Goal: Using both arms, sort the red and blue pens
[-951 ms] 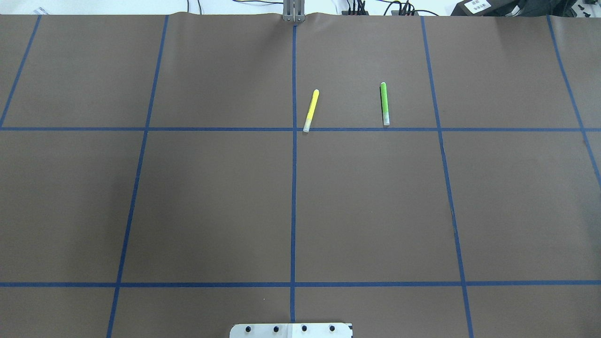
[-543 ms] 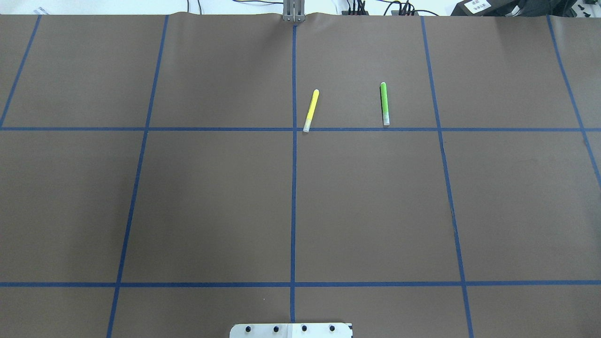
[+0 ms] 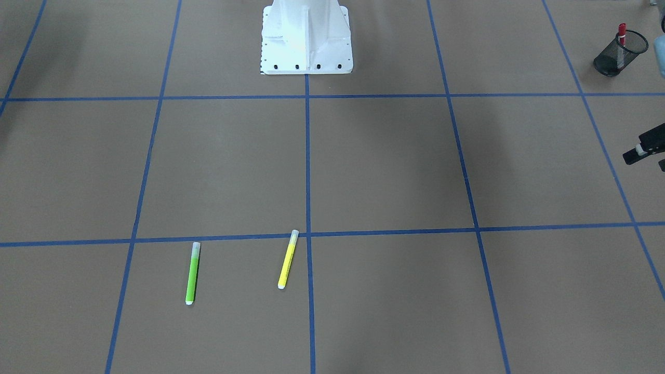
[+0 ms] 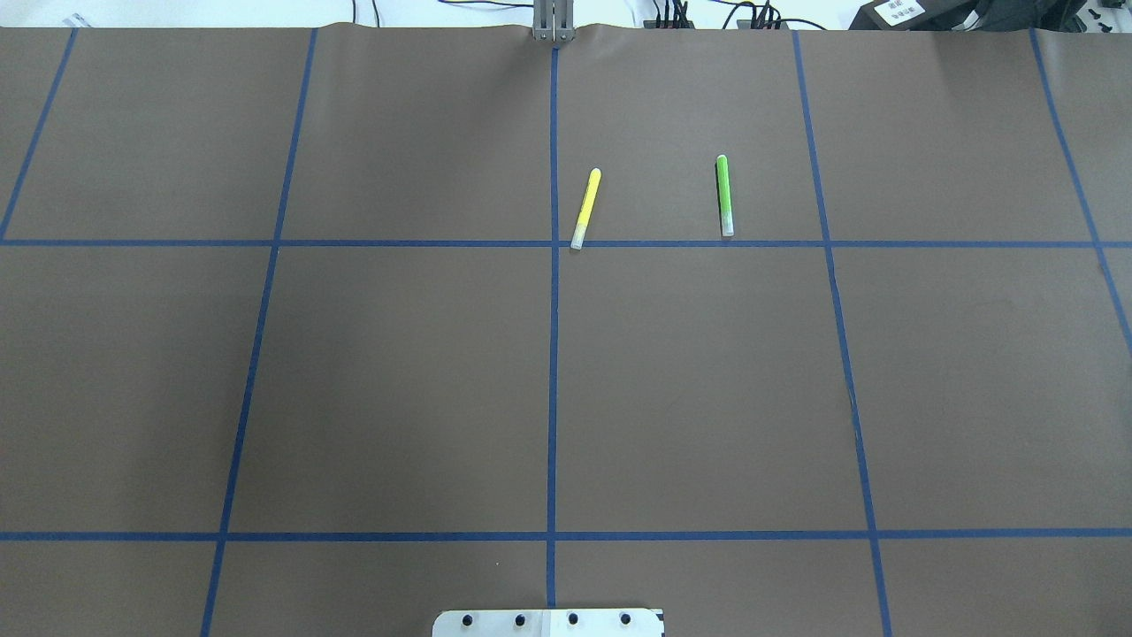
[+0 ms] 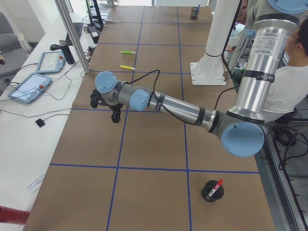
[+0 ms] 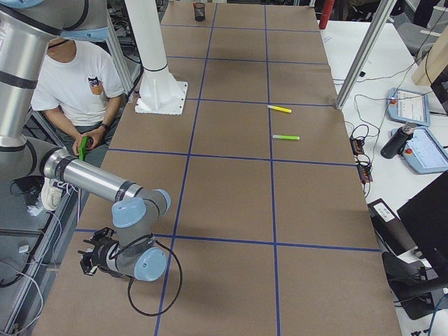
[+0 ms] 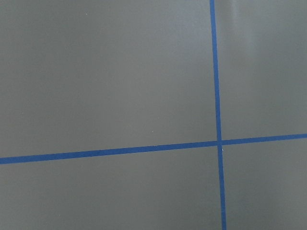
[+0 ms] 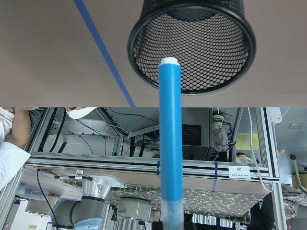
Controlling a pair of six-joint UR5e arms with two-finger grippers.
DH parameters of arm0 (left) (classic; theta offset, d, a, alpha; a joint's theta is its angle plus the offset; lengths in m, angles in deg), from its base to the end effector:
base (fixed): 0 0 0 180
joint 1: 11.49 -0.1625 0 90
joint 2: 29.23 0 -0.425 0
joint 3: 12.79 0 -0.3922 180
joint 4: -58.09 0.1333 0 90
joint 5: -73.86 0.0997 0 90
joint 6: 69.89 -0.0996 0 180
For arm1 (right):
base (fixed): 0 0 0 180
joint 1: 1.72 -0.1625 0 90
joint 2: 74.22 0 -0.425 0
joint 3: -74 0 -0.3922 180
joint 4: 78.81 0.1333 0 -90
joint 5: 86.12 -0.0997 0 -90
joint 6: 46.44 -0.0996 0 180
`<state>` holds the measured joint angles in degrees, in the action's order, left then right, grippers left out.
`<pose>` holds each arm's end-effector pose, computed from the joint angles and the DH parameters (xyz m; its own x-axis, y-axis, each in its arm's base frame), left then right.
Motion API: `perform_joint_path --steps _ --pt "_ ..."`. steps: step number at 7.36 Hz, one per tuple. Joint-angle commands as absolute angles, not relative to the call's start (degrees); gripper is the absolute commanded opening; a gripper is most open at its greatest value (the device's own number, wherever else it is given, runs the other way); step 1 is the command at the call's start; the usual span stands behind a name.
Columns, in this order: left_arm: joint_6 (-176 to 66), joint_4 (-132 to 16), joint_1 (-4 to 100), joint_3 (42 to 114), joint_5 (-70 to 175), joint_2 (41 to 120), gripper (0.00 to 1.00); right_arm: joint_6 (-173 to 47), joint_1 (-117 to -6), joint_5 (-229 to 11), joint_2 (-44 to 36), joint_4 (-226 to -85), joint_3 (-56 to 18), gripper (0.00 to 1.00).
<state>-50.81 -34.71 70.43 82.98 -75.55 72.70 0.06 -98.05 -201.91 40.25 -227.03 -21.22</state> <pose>0.0334 -0.5736 0.4716 0.4792 0.0465 -0.8765 0.0264 0.9974 0.0674 0.1036 -0.1176 0.7954 0.6011 0.2025 0.7731 0.5987 0.5266 -0.6035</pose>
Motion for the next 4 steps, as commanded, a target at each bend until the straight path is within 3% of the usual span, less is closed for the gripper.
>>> perform_joint_path --steps 1,4 --pt "-50.29 -34.64 70.43 83.1 -75.55 72.64 1.0 -0.3 -98.05 -202.66 38.04 -226.38 -20.74 1.0" --pt "-49.93 -34.55 70.43 82.75 -75.38 72.55 1.0 -0.38 -98.05 -212.48 29.8 -223.59 -21.18 1.0"
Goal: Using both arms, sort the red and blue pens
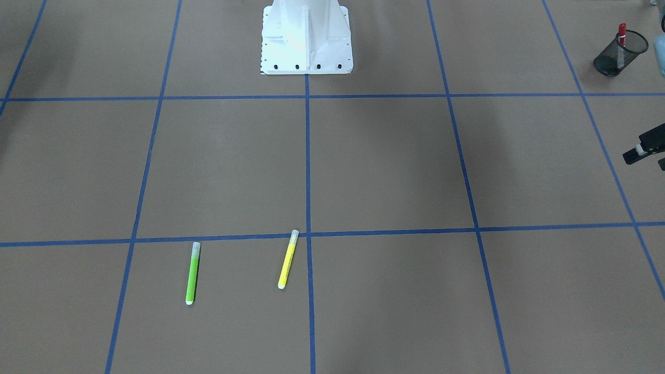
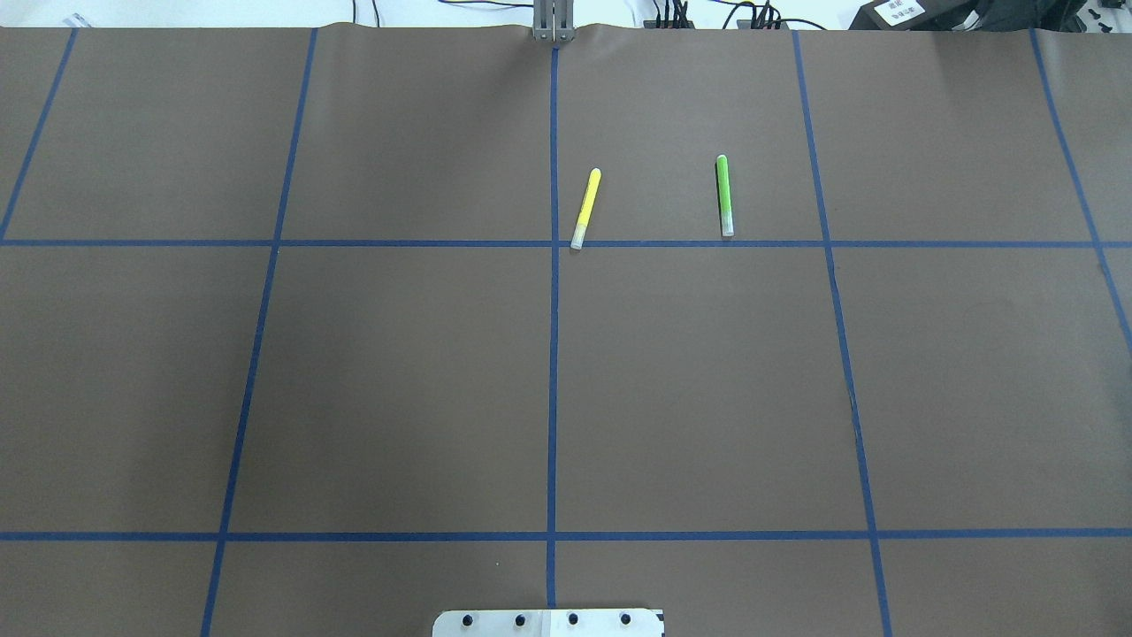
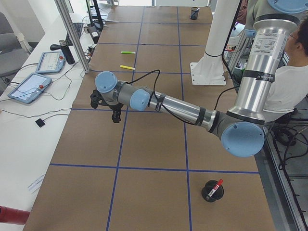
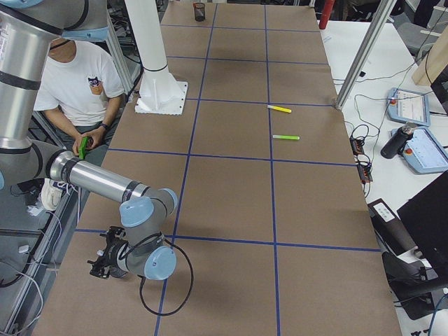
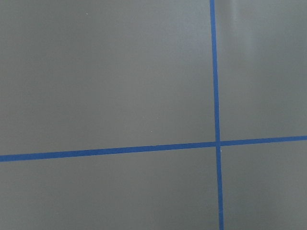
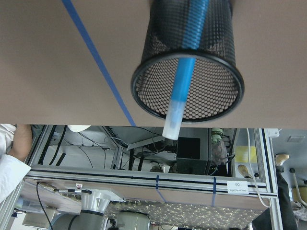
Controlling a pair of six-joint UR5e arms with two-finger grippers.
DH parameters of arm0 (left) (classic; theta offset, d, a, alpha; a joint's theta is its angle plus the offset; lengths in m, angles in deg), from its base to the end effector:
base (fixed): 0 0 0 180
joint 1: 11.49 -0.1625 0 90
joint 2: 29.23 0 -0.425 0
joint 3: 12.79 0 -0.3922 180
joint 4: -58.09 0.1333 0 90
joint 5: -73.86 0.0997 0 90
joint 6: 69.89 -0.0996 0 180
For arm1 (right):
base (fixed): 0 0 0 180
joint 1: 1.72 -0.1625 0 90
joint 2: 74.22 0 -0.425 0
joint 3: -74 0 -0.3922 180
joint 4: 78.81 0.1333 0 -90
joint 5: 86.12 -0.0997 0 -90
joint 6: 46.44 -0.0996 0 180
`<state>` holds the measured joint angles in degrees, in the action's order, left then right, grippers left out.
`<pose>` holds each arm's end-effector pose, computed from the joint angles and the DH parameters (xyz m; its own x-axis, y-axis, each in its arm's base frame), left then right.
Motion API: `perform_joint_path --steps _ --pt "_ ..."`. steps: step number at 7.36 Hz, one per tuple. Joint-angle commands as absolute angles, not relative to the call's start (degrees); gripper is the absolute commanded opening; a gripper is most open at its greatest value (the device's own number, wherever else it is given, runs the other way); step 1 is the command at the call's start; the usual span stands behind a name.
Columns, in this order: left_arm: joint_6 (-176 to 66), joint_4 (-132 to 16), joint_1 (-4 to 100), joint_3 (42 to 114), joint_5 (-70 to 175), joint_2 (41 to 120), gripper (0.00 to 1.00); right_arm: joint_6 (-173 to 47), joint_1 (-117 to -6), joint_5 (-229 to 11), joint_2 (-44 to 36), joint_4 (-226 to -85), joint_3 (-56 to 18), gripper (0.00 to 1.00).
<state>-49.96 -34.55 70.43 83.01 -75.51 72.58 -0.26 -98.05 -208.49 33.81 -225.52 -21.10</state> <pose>0.0333 -0.5729 0.4729 0.4798 0.0279 -0.8769 0.0337 0.9982 0.0502 0.1023 -0.1965 0.7771 0.5706 0.1604 0.8054 0.5392 0.6666 -0.5147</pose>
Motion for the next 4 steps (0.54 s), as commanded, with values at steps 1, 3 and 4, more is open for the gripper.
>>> perform_joint_path --steps 1,3,4 --pt "-50.72 -34.46 70.43 82.75 -74.76 71.94 1.0 -1.34 -98.05 -214.86 26.19 -220.87 -20.92 1.0" --pt "-50.73 -34.55 70.6 83.27 -74.58 69.49 1.0 -8.78 -97.96 -217.86 21.86 -211.94 -21.27 1.0" --pt "-50.81 -34.55 70.6 84.15 -74.58 67.65 1.0 -13.0 -97.96 -218.92 21.85 -202.31 -21.01 1.0"
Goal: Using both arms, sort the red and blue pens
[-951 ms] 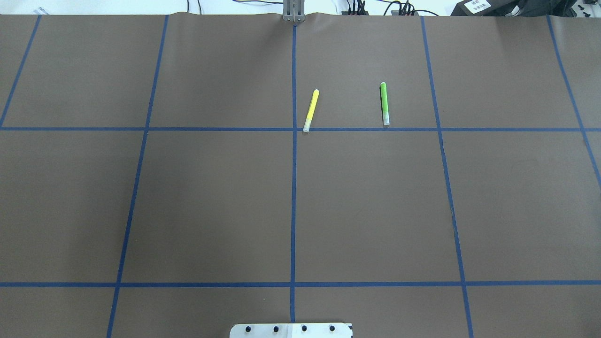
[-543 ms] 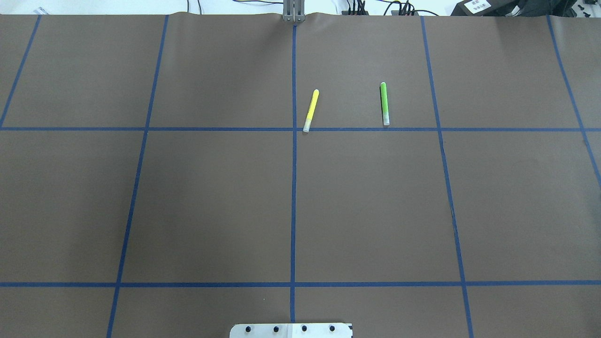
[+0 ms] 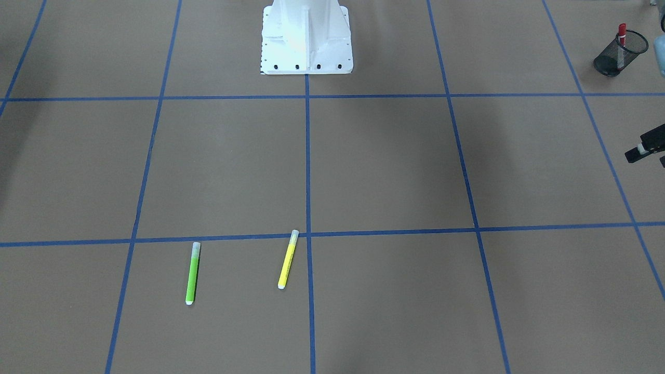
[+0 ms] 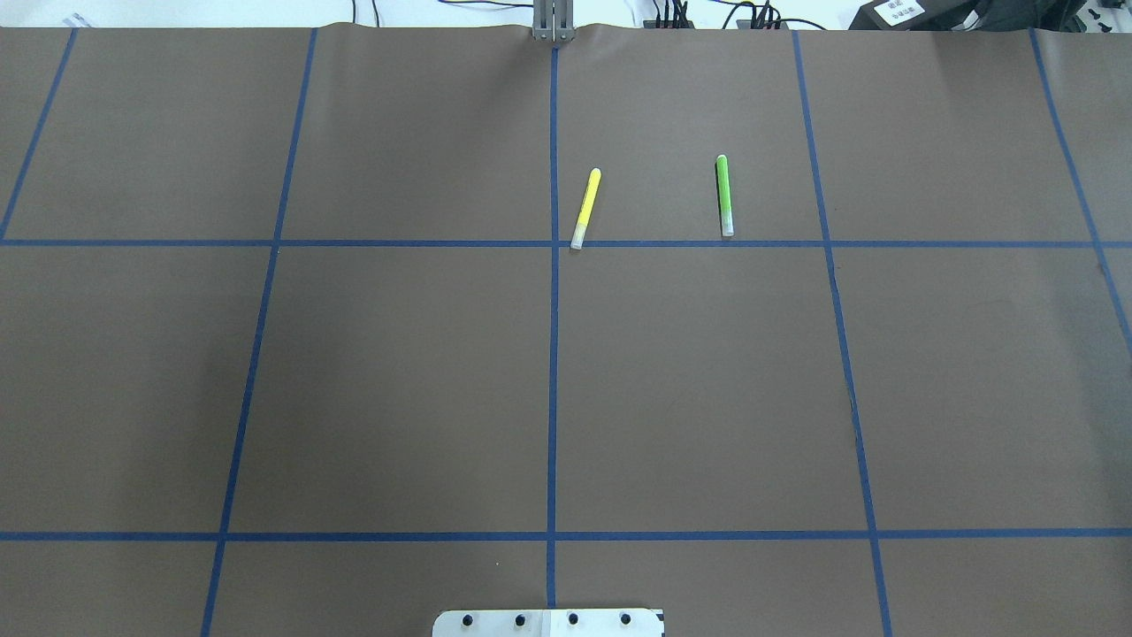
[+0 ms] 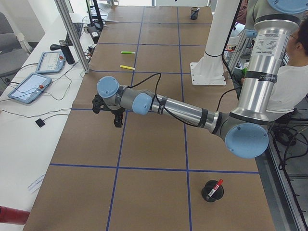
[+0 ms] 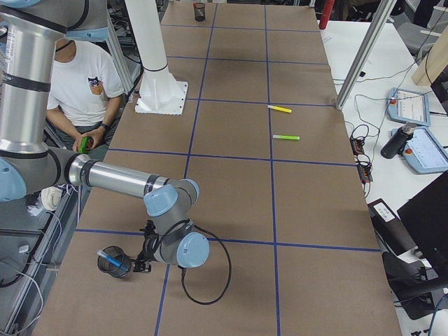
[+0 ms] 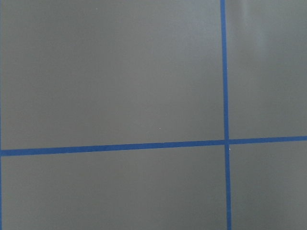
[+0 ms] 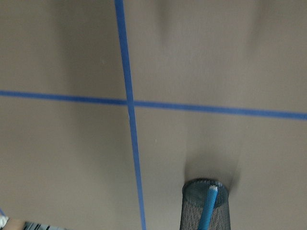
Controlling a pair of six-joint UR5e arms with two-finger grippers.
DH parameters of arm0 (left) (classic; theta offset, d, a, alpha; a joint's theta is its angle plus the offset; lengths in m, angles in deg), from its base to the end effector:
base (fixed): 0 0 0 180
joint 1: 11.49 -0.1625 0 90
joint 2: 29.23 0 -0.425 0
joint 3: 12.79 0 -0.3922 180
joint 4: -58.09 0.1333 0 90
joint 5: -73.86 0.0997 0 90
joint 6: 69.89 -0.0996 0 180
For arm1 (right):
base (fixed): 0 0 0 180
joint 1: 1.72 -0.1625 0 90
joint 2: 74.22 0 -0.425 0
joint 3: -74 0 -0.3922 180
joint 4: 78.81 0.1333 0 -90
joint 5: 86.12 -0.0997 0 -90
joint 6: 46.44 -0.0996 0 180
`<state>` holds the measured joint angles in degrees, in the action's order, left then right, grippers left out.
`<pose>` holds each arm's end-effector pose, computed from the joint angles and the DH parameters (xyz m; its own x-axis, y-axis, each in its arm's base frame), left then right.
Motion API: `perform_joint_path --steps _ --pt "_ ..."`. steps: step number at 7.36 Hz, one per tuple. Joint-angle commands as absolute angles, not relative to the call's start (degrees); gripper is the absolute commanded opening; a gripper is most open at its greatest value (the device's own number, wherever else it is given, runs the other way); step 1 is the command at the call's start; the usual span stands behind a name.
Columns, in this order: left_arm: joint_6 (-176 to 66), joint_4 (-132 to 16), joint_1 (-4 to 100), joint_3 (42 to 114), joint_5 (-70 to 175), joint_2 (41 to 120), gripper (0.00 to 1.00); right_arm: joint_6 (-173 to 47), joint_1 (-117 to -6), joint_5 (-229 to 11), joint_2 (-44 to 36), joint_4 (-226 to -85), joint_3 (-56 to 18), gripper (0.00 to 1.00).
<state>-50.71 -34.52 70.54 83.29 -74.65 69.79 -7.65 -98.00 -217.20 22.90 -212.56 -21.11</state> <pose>0.0292 -0.5574 0.4993 0.4980 0.0011 -0.8672 0.0334 0.9992 0.0204 0.1063 -0.3455 0.7218 0.5917 -0.0054 0.8061 0.3776 0.8853 -0.2712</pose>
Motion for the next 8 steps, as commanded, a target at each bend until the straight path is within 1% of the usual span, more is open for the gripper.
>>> perform_joint_path --steps 1,6,7,8 --pt "-50.81 -34.64 70.6 84.15 -74.58 66.5 1.0 -19.13 -97.61 -221.1 21.85 -195.16 -21.09 1.0" --pt "-50.81 -37.27 70.43 84.15 -65.18 65.52 1.0 -51.48 -87.96 -223.76 20.53 -160.0 -21.53 1.0" --pt "-50.81 -37.36 70.43 84.24 -64.13 65.52 1.0 -55.71 -85.59 -223.5 20.18 -156.63 -21.71 1.0" --pt "-50.73 -37.45 70.52 85.03 -64.04 65.52 1.0 -58.54 -84.44 -223.41 18.35 -156.33 -22.06 1.0"
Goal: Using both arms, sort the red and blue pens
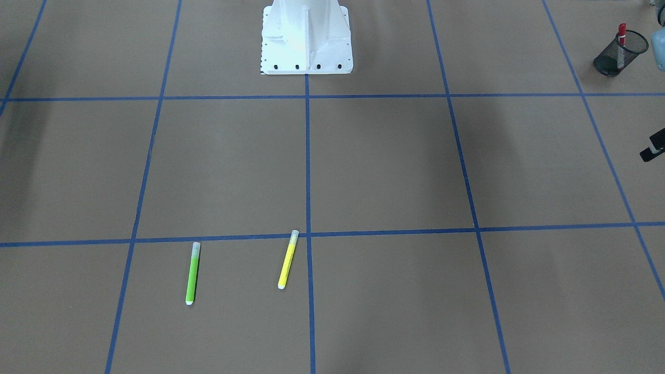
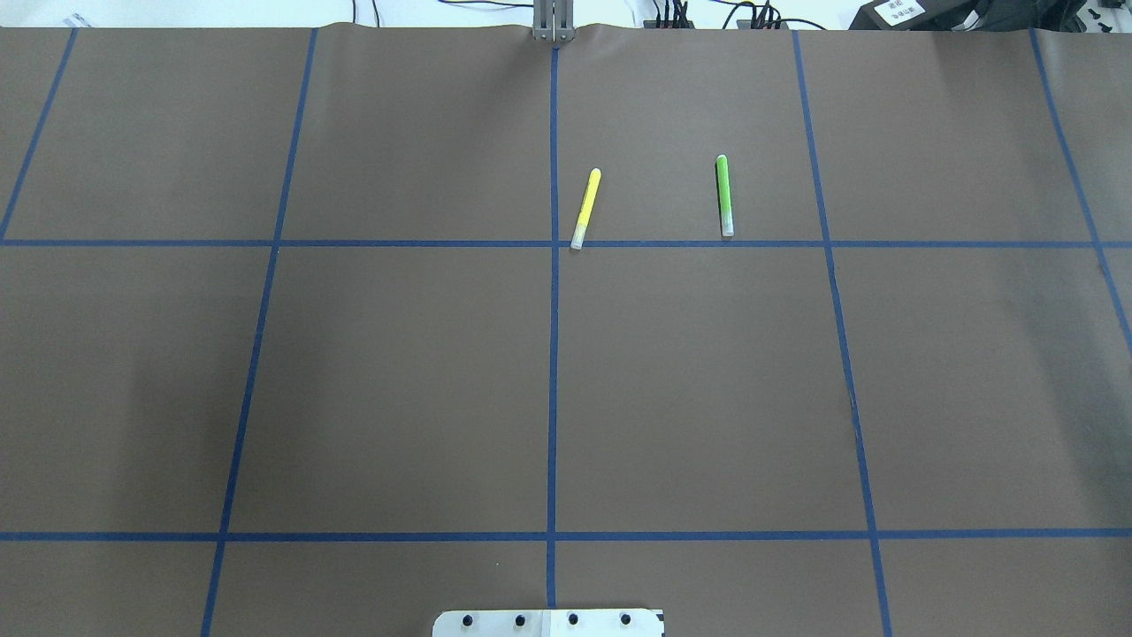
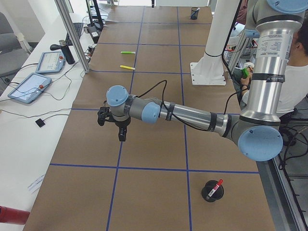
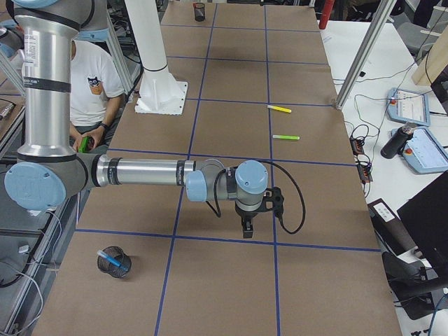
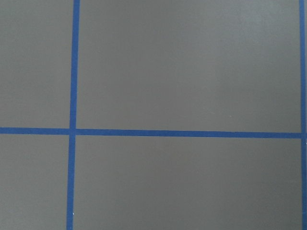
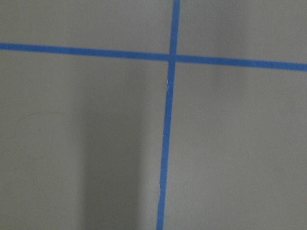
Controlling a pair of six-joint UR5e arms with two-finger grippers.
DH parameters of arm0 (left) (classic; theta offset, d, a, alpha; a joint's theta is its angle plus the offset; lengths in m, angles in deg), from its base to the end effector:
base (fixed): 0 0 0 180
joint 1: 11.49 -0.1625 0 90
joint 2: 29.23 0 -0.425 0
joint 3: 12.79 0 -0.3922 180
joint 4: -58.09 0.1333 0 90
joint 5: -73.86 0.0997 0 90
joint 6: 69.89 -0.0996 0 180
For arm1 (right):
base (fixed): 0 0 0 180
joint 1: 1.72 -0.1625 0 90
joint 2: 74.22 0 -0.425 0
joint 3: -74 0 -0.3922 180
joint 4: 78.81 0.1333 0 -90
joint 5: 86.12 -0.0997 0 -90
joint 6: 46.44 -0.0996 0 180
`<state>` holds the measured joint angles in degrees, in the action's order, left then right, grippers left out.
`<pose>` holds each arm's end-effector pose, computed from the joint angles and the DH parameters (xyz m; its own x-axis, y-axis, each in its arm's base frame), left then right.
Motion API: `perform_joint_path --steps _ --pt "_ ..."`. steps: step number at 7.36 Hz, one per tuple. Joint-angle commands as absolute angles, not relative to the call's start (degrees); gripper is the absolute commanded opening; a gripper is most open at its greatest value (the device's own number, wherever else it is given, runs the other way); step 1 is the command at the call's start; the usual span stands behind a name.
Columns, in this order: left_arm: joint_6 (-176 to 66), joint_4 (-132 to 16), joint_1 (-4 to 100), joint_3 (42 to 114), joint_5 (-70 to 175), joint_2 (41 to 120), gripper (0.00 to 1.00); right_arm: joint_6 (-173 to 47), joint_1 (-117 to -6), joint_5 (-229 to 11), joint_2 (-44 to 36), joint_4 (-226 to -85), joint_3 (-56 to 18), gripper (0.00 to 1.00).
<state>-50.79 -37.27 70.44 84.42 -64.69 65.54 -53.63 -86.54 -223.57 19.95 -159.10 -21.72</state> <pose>0.0169 -0.5368 0.5378 0.6335 -0.0124 -0.7736 0.0776 0.9959 0.0475 0.0171 -0.4756 0.6224 0.6664 -0.0805 0.7413 0.0052 0.9946 0.1033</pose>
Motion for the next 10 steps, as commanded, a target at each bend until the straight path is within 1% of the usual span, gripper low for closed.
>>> perform_joint_path --steps 1,3,4,10 --pt "-50.03 -37.36 70.52 86.86 -64.12 65.26 1.0 -59.26 -83.82 -223.67 17.46 -156.33 -23.02 1.0" --pt "-50.54 -37.36 70.43 88.45 -63.86 63.86 1.0 -61.11 -81.71 -223.58 16.05 -156.51 -23.38 1.0" --pt "-50.46 -37.54 70.43 88.46 -63.51 63.94 1.0 -62.42 -81.7 -223.76 16.31 -156.42 -24.68 1.0" --pt "-50.46 -37.54 70.43 89.16 -63.07 63.85 1.0 -63.23 -80.65 -220.95 15.35 -156.77 -24.34 1.0"
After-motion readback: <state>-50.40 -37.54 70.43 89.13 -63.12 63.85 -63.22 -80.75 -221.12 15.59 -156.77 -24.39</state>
